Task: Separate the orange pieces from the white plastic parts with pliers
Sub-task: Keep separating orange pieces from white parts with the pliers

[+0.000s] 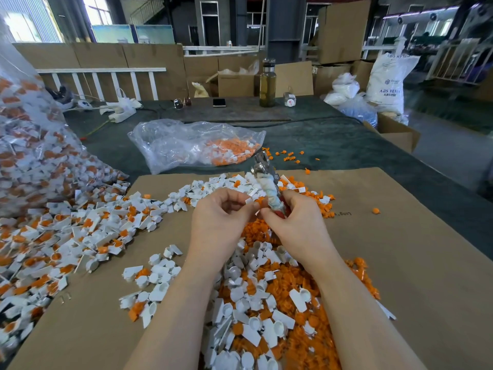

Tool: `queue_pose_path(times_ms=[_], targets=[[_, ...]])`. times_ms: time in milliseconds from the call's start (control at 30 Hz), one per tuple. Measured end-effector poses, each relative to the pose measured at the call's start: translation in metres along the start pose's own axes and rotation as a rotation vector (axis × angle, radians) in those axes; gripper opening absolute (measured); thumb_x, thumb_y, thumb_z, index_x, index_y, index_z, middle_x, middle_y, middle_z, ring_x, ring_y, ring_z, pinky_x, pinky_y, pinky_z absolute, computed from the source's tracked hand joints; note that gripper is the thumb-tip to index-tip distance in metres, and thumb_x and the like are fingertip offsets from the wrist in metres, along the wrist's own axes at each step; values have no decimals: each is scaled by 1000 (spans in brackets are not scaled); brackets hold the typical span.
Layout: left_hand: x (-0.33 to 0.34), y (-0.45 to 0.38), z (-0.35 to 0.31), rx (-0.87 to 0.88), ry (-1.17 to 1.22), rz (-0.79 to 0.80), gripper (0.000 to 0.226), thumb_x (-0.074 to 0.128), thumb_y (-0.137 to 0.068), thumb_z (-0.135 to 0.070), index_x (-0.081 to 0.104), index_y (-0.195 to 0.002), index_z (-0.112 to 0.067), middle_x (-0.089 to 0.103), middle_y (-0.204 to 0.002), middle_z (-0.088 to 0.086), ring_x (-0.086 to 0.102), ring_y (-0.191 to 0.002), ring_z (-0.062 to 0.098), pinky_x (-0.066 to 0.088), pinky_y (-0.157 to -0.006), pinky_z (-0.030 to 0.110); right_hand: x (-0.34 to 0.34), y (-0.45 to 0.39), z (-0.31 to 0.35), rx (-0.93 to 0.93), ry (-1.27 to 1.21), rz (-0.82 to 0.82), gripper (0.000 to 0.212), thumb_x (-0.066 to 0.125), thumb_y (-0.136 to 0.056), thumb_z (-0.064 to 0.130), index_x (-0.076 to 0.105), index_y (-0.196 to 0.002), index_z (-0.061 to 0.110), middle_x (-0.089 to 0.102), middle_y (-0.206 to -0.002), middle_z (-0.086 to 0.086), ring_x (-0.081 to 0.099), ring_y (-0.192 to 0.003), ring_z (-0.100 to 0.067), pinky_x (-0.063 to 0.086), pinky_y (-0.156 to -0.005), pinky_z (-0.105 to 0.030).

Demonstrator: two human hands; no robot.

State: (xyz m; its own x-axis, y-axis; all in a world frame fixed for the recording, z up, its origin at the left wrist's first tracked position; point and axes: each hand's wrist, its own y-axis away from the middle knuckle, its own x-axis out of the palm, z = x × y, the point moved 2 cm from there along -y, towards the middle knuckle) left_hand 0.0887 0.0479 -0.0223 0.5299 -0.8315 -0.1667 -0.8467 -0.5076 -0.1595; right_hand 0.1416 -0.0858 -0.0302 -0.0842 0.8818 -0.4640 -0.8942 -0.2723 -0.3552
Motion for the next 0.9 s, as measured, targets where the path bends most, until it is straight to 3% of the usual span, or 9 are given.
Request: queue_pose_path(times_ms=[100,167,233,367,567,767,900], targets=[[-2,-2,3,5,25,-19,10,78,-84,-15,69,-81,-19,74,-74,3,74,-73,19,60,-67,28,0,0,2,28,-29,45,8,70,-84,23,67,-91,20,67,-78,5,62,-71,-10,55,-66,-36],[-4,-4,5,-2,92,-30,9,75,-86,-13,69,-82,-18,75,-73,1,73,-69,14,55,-61,17,-2,0,3,47,-47,89,11,69,-84,21,68,-94,17,69,-86,0,65,-80,-18,56,-76,-46],[-7,-6,6,-8,155,-31,8,73,-88,-11,69,-84,-17,74,-71,-2,73,-69,12,54,-63,15,-5,1,3,64,-66,135,12,69,-84,19,67,-94,13,69,-88,-7,64,-81,-23,55,-79,-50],[-12,-7,7,-4,304,-7,7,69,-89,-5,68,-87,-11,72,-67,-4,71,-65,10,56,-65,17,-10,4,1,90,-62,256,10,70,-81,17,67,-91,18,67,-83,-4,63,-77,-20,53,-78,-49],[-15,-10,9,19,386,9,7,67,-90,-4,68,-86,-10,71,-71,-4,69,-68,11,58,-72,22,-9,5,4,39,16,403,11,68,-82,14,64,-92,11,66,-86,-12,63,-78,-26,50,-74,-48],[-17,-11,10,37,396,20,7,67,-90,-6,68,-86,-11,71,-69,-7,69,-67,10,55,-68,18,-9,6,4,33,15,466,16,68,-82,15,58,-78,26,56,-61,17,50,-55,1,41,-58,-29],[-17,-10,10,48,392,34,7,66,-91,-5,68,-87,-10,71,-70,-8,69,-67,9,54,-67,17,-9,6,4,13,47,479,10,65,-82,14,61,-83,23,56,-64,11,53,-59,-5,46,-62,-40]])
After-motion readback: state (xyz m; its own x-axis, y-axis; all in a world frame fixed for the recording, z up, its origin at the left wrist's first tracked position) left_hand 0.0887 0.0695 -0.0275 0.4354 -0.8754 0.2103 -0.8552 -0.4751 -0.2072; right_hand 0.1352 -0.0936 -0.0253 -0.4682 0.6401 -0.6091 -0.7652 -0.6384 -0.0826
